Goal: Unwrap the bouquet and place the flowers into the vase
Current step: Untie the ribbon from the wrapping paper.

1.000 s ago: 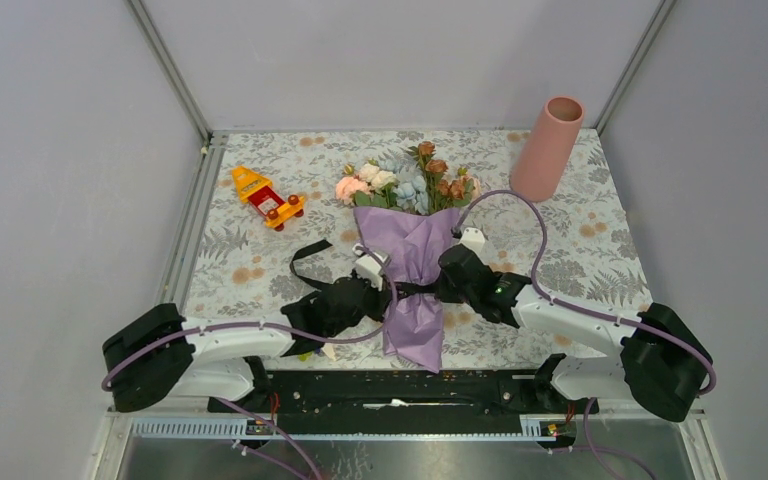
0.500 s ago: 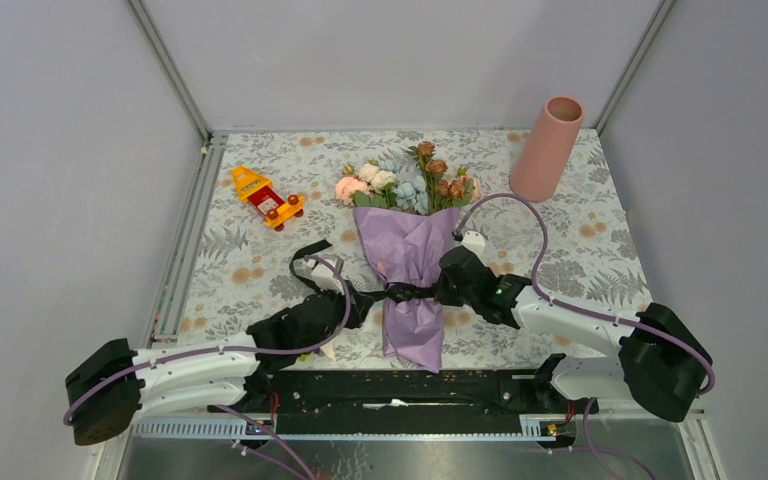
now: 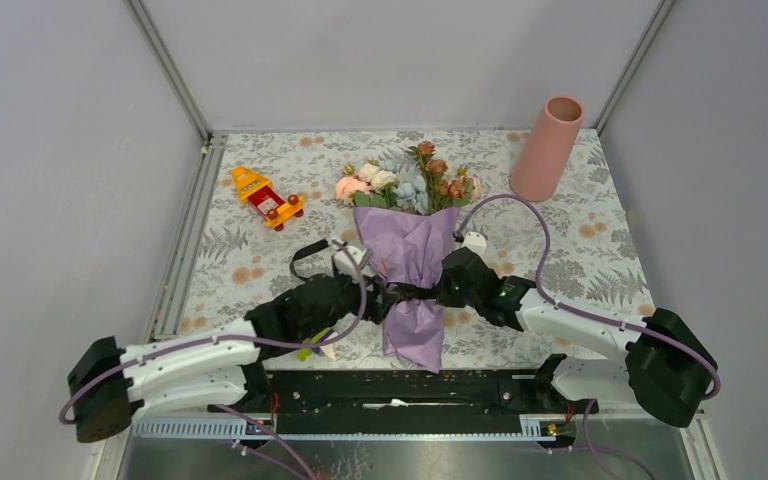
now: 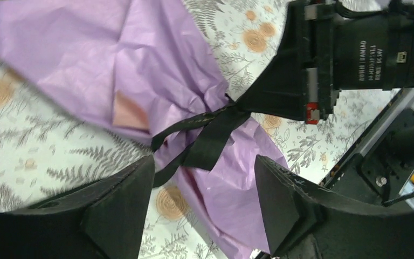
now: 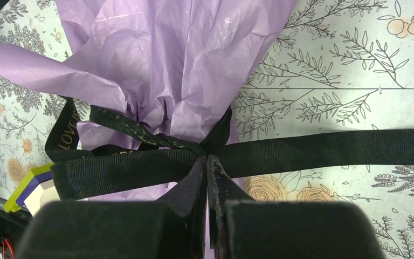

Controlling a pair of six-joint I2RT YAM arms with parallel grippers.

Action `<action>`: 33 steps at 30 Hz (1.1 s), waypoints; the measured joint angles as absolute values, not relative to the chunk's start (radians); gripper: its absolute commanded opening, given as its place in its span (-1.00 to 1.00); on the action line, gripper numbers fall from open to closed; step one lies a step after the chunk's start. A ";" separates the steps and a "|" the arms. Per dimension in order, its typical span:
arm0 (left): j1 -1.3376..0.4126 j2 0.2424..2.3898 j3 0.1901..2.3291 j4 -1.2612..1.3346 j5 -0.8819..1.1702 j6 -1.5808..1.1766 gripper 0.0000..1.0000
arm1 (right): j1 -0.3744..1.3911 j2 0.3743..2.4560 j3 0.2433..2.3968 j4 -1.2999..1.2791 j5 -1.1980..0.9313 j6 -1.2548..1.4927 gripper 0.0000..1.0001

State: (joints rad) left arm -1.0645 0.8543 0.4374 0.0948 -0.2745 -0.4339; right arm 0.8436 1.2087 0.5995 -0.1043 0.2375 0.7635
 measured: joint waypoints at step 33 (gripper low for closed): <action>-1.065 1.307 0.619 0.208 -0.257 -0.119 -1.00 | 0.838 1.184 0.596 -0.146 0.255 0.764 -1.00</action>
